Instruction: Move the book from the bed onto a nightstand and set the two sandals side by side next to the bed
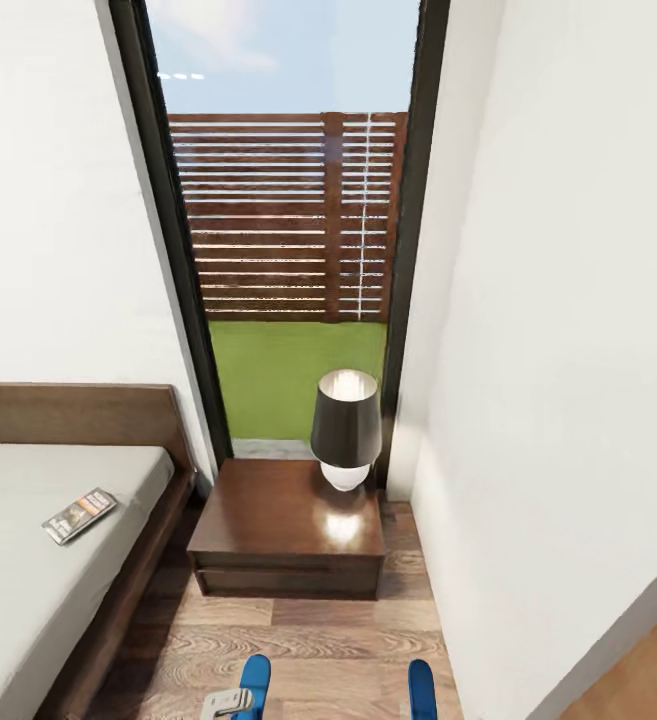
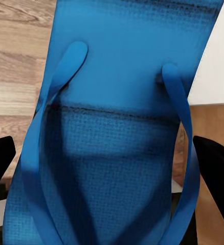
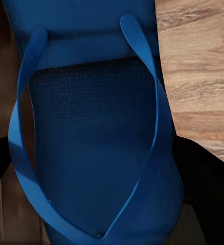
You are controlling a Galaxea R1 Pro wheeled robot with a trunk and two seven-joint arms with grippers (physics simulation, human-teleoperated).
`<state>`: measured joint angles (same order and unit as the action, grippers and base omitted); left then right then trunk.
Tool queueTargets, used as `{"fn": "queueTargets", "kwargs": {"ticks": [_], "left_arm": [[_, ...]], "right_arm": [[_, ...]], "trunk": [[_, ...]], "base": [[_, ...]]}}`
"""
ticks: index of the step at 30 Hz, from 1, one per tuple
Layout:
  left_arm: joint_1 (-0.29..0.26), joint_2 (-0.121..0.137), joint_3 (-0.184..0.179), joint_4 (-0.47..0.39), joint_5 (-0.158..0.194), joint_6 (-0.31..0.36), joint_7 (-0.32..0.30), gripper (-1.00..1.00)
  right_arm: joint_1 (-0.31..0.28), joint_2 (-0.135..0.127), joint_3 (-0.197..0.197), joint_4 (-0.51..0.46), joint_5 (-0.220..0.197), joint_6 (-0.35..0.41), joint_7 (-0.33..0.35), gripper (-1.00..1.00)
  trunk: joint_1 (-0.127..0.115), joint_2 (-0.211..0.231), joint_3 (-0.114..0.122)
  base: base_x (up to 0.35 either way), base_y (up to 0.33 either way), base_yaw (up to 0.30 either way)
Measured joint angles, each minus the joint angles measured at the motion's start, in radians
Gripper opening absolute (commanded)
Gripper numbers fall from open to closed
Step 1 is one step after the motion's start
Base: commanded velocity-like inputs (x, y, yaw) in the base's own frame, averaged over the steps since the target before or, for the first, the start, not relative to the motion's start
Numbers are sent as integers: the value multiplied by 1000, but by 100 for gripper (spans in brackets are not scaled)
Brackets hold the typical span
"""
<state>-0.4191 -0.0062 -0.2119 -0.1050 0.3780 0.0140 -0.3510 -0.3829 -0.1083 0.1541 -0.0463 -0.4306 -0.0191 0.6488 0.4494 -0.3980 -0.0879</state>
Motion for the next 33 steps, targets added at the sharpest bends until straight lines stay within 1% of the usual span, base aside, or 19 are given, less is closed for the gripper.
{"fn": "queueTargets", "kwargs": {"ticks": [10,19,33], "left_arm": [[0,0,0,0,0,0,0,-100],[0,0,0,0,0,0,0,-100],[0,0,0,0,0,0,0,-100]], "right_arm": [[0,0,0,0,0,0,0,-100],[0,0,0,0,0,0,0,-100],[0,0,0,0,0,0,0,-100]], "trunk": [[0,0,0],[0,0,0],[0,0,0]], "base": [[3,-2,286],[120,-112,286],[3,-4,286]]}}
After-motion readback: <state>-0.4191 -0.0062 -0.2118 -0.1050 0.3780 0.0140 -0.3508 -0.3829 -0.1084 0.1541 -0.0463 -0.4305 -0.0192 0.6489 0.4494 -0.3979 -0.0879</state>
